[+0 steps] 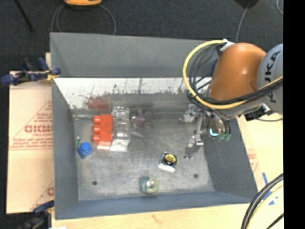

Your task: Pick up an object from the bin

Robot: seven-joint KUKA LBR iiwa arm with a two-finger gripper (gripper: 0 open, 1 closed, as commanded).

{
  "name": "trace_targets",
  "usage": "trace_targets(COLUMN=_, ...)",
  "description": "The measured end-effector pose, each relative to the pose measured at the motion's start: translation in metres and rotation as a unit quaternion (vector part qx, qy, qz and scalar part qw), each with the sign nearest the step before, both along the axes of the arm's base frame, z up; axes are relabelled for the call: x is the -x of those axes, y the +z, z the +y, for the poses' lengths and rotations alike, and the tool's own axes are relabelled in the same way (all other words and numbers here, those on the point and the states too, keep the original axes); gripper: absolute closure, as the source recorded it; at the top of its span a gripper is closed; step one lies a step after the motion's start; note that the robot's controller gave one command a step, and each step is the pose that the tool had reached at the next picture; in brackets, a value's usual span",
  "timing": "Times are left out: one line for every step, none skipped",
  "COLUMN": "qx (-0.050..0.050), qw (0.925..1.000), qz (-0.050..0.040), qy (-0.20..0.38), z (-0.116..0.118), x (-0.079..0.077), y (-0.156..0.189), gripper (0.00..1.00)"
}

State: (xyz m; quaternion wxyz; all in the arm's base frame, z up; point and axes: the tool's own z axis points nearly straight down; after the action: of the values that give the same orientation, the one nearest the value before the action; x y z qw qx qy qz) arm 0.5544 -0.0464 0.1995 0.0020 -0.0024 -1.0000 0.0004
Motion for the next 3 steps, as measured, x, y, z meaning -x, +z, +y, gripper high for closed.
trace_targets(qx=0.000, qw=1.0000, qz=-0.0081, qy=-0.001, z=0.005, x=0.023, y=-0.127, gripper=0.00)
trace_targets(qx=-0.001, qw=0.9995, qz=-0.0022, qy=-0.032, z=0.008, x=0.049, y=-0.098, gripper=0.00)
trace_targets(qx=-0.001, qw=0.9967, qz=-0.0046, qy=-0.081, z=0.001, x=0.037, y=-0.083, gripper=0.00)
